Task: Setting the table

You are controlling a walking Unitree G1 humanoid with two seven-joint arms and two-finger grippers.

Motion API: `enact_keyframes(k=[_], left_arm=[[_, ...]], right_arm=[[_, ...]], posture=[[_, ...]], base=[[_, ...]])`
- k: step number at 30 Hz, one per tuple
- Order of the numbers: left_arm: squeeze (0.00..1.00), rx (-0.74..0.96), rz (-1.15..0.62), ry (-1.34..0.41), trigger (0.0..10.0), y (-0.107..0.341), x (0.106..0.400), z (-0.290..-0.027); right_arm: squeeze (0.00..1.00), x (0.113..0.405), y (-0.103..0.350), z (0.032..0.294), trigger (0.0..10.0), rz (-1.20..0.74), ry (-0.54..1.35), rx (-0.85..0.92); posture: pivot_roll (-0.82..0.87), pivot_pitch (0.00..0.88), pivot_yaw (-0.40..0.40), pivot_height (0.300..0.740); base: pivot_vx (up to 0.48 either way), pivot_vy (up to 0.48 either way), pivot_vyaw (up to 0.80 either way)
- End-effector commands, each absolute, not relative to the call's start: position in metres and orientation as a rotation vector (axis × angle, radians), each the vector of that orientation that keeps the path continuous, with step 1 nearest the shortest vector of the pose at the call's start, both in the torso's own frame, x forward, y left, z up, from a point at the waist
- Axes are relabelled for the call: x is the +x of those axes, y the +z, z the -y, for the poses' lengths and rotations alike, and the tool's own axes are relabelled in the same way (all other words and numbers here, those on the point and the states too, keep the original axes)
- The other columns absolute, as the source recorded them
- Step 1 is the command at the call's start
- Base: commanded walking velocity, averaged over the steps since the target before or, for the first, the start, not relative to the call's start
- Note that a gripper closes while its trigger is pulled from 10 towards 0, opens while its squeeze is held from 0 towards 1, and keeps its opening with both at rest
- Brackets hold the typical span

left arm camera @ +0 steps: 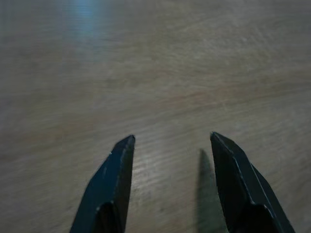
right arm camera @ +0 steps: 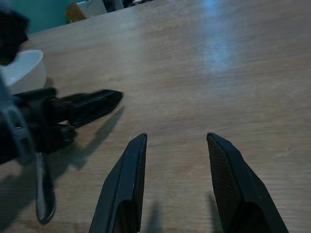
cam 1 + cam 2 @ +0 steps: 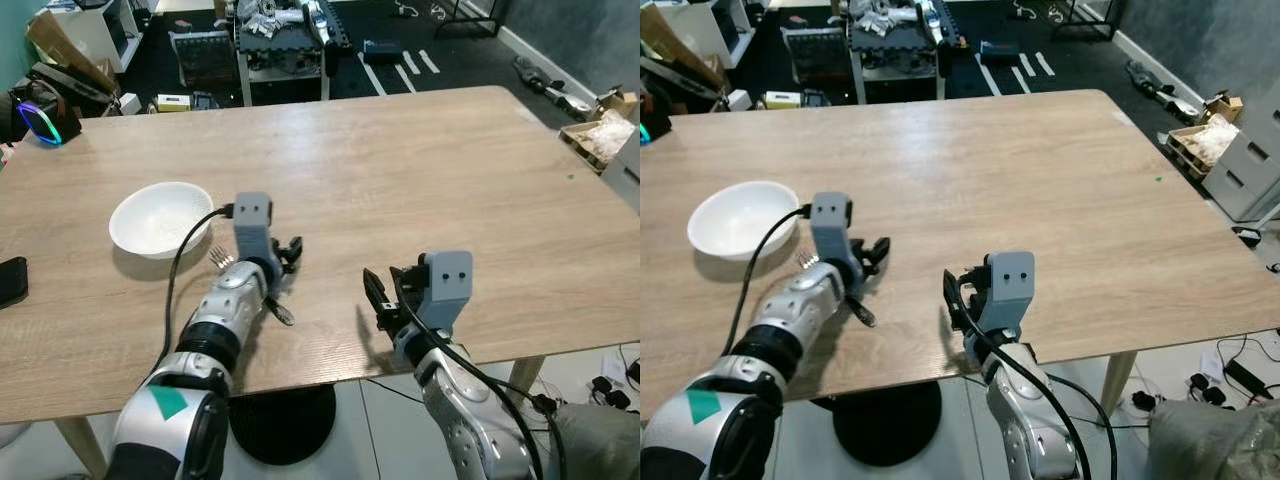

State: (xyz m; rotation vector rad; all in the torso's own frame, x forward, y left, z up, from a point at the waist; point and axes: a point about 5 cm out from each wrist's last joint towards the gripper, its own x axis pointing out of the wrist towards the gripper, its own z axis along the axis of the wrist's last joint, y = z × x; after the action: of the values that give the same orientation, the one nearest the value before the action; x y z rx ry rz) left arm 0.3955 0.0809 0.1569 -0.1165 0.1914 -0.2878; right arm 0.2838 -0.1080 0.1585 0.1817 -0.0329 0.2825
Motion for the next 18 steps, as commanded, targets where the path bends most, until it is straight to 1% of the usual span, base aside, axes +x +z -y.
enact_keyframes(k=[1, 3, 5, 8, 15, 17, 18], left_arm=[[0.00, -0.081, -0.255, -0.273, 10.0, 0.140, 0.390, -0.082], [0.00, -0.003, -0.188, -0.241, 10.0, 0.148, 0.392, -0.086], [0.00, 0.036, -0.144, -0.218, 10.0, 0.154, 0.393, -0.091], [0.00, 0.036, -0.100, -0.170, 10.0, 0.160, 0.390, -0.102], [0.00, 0.066, -0.043, -0.158, 10.0, 0.164, 0.386, -0.109], [0.00, 0.135, 0.051, -0.178, 10.0, 0.175, 0.384, -0.111], [0.00, 0.135, 0.051, -0.178, 10.0, 0.175, 0.384, -0.111]], right_arm=[[0.00, 0.281, 0.157, 0.108, 10.0, 0.022, 0.292, 0.189], [0.00, 0.281, 0.158, 0.108, 10.0, 0.028, 0.302, 0.186], [0.00, 0.283, 0.159, 0.107, 10.0, 0.030, 0.305, 0.180], [0.00, 0.286, 0.160, 0.109, 10.0, 0.034, 0.291, 0.179], [0.00, 0.288, 0.159, 0.110, 10.0, 0.032, 0.286, 0.179], [0.00, 0.289, 0.159, 0.111, 10.0, 0.040, 0.282, 0.172], [0.00, 0.289, 0.159, 0.111, 10.0, 0.040, 0.282, 0.172]], posture=[[-0.11, 0.139, 0.121, 0.740], [-0.09, 0.131, 0.124, 0.740], [-0.08, 0.128, 0.122, 0.740], [-0.06, 0.122, 0.117, 0.740], [-0.05, 0.116, 0.111, 0.740], [-0.05, 0.104, 0.113, 0.740], [-0.05, 0.104, 0.113, 0.740]], base=[[0.000, 0.000, 0.00], [0.000, 0.000, 0.00], [0.000, 0.000, 0.00], [0.000, 0.000, 0.00], [0.000, 0.000, 0.00], [0.000, 0.000, 0.00], [0.000, 0.000, 0.00]])
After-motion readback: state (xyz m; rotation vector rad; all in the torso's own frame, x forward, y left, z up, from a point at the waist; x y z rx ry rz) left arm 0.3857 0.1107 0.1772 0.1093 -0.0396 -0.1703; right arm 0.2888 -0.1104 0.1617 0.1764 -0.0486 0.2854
